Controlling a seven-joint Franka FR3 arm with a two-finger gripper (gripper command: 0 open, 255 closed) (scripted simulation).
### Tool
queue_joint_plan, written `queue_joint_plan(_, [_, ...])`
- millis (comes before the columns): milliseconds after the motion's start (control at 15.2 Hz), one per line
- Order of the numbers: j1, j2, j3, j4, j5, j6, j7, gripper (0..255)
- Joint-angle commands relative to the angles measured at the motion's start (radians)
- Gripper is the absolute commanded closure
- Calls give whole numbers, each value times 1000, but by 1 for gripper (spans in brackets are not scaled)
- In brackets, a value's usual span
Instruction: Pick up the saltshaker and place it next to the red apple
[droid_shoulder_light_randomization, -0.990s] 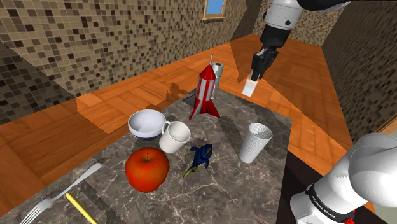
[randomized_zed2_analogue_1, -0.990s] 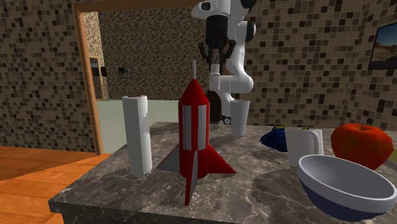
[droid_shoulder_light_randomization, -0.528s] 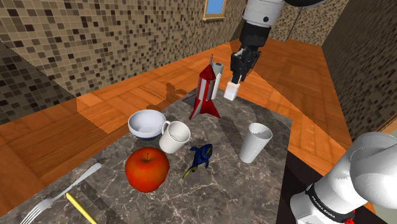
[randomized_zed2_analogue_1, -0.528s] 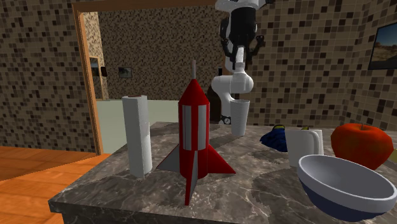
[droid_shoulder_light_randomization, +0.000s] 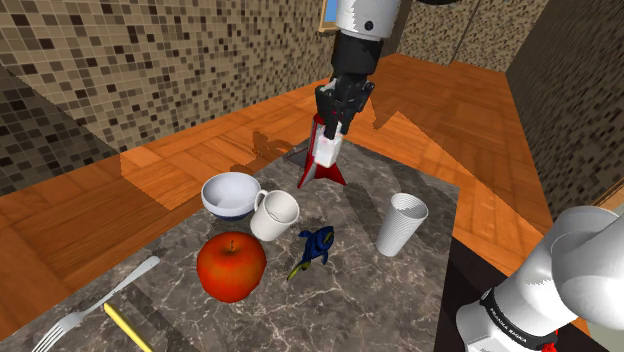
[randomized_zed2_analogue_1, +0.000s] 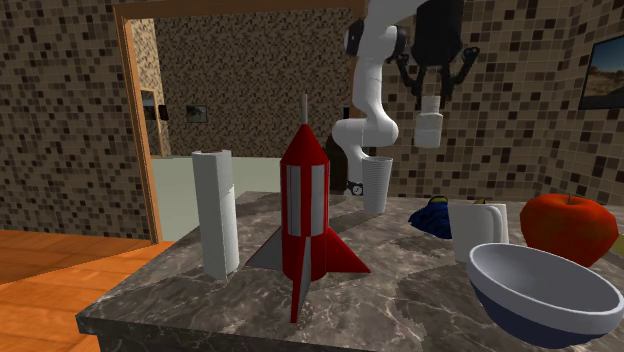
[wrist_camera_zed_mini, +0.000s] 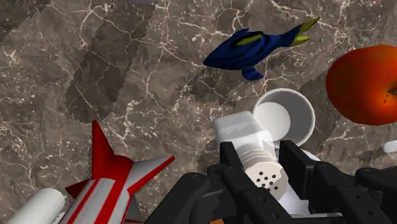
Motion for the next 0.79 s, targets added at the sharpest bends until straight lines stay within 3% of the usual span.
queue_joint_plan(0, [16,52,35,55,-9,-3,56,255])
queue_joint_plan(396, [74,233,120,251,-71,-27,212,255])
queue_joint_plan(726, [151,418,171,468,-155,-79,338,255])
